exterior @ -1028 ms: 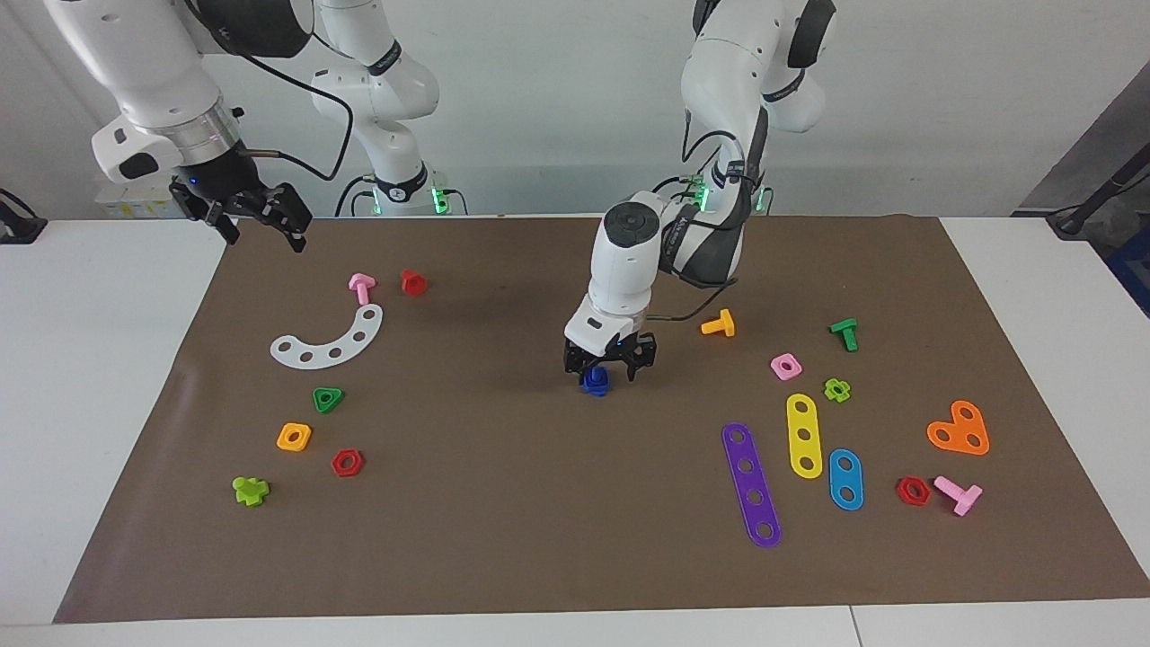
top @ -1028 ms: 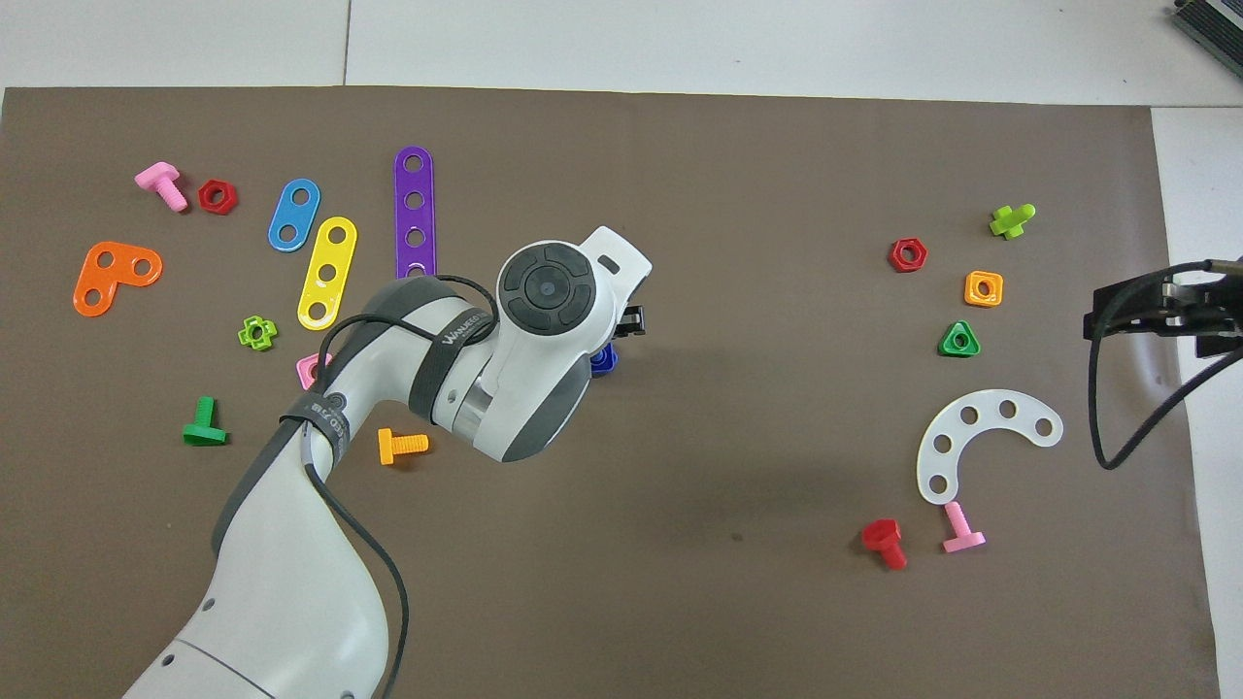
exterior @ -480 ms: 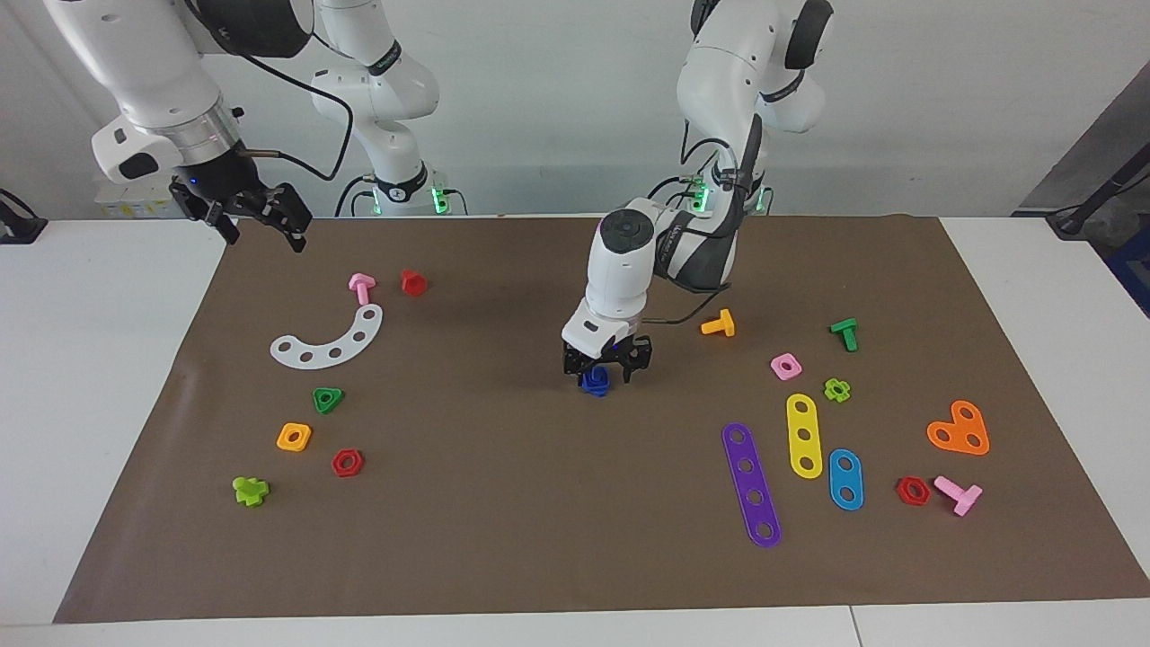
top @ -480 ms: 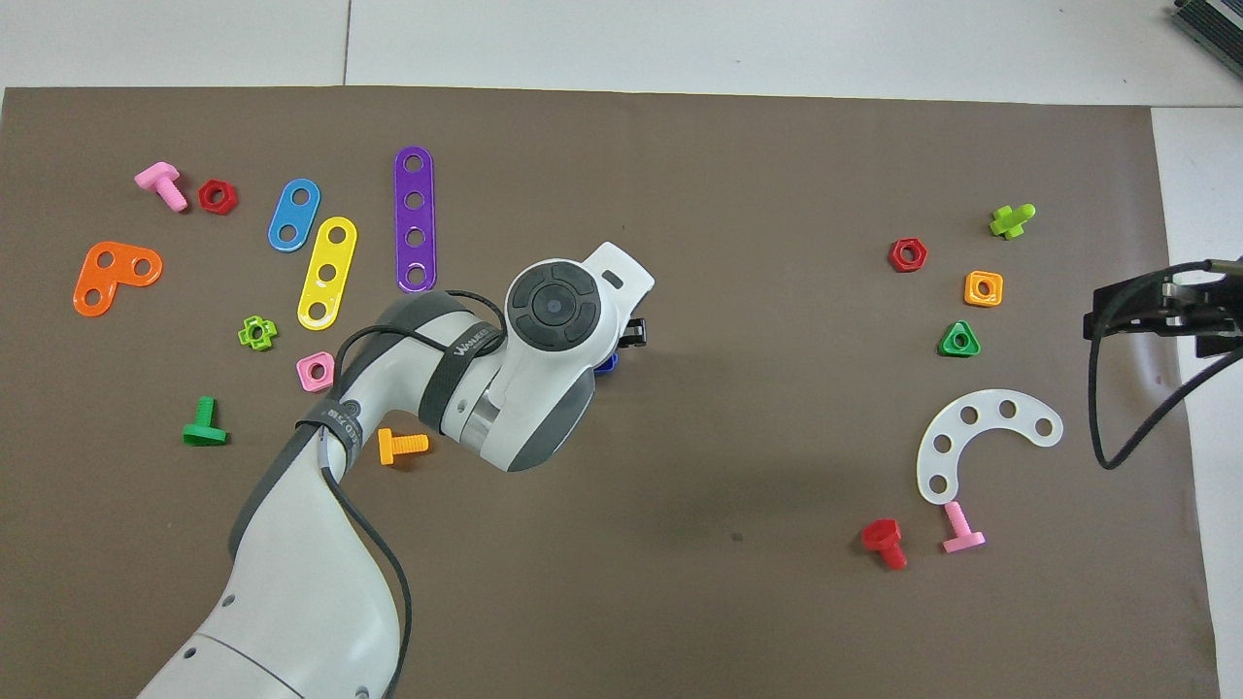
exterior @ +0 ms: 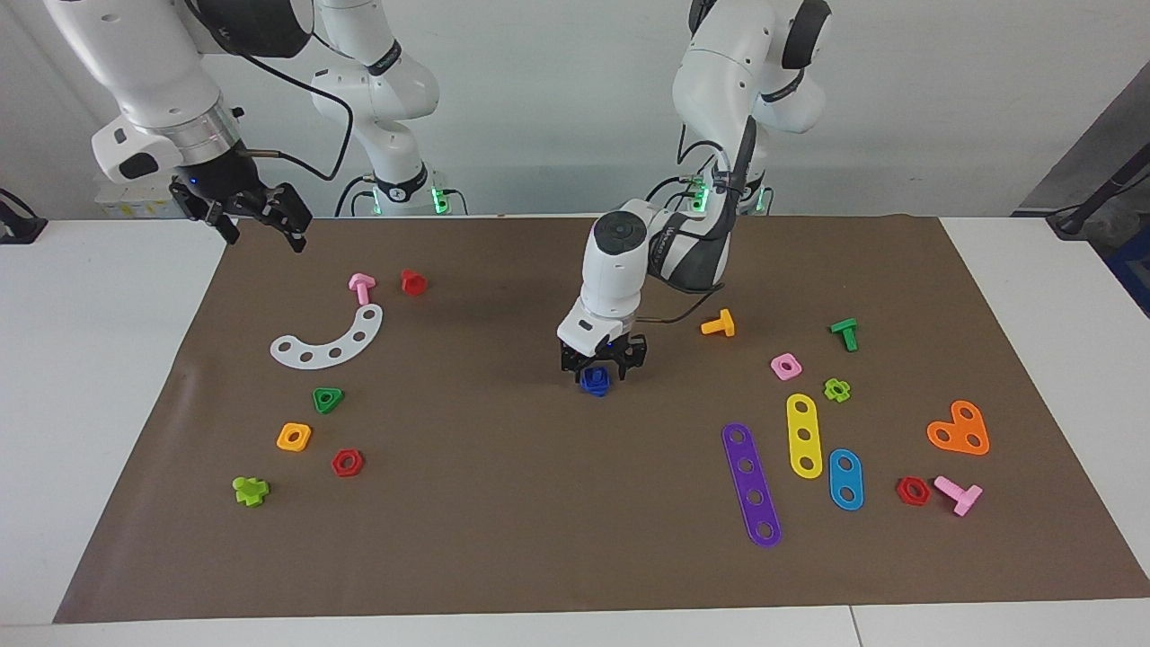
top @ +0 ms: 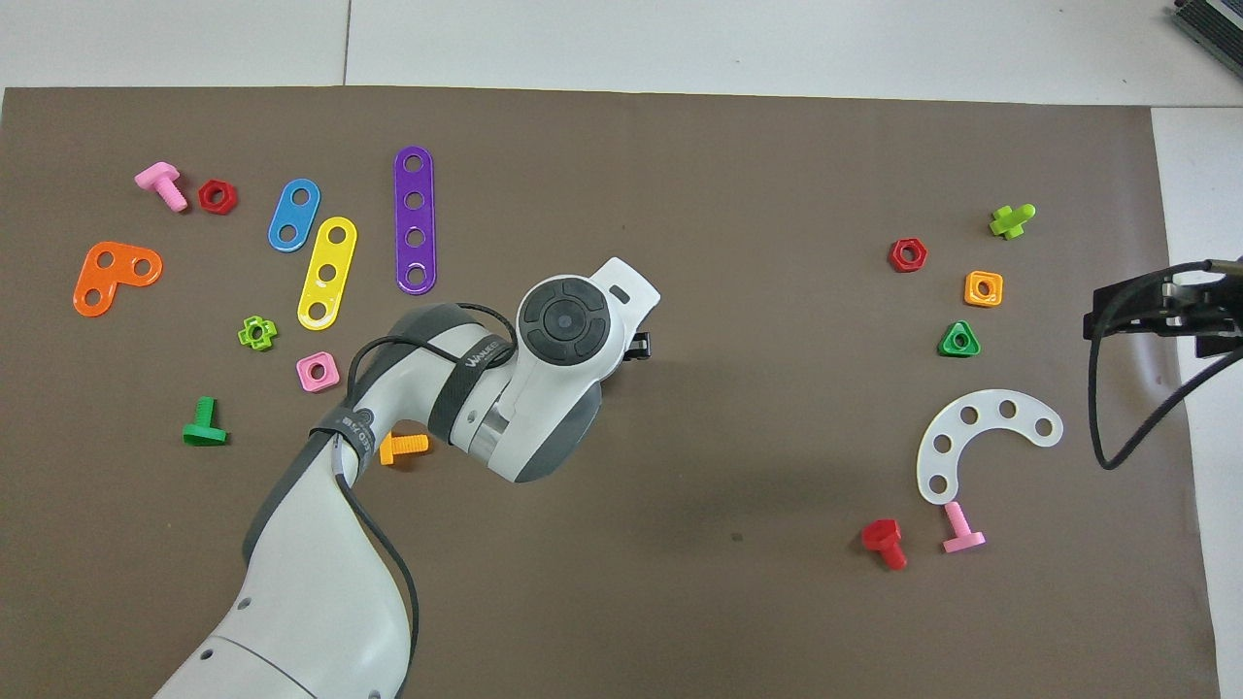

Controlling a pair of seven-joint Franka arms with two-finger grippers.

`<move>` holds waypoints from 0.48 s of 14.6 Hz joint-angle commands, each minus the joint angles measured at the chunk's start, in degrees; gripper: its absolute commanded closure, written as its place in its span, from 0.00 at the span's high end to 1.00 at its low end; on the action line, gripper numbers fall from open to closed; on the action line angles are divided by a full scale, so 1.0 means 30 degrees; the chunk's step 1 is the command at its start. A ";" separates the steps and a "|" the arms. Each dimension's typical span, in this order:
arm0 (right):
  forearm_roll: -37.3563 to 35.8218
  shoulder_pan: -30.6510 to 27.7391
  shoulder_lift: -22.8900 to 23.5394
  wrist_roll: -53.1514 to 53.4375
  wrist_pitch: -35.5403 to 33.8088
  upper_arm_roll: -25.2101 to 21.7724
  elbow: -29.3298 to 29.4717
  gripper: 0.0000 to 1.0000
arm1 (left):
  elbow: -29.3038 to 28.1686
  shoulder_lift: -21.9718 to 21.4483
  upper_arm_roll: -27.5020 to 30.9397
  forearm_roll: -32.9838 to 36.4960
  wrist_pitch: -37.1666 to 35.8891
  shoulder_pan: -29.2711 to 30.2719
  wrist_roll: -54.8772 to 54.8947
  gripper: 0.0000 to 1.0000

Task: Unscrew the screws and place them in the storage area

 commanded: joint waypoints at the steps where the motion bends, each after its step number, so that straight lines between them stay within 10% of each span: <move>1: 0.0413 -0.0152 -0.0289 -0.0387 0.0057 0.0080 -0.0238 1.00 | -0.0356 -0.0072 0.0338 0.0094 0.0595 -0.0477 -0.0310 0.81; 7: 0.0413 -0.0152 -0.0289 -0.0387 0.0057 0.0051 -0.0238 1.00 | -0.0385 0.0044 0.0338 0.0094 0.0742 -0.0478 -0.0310 0.77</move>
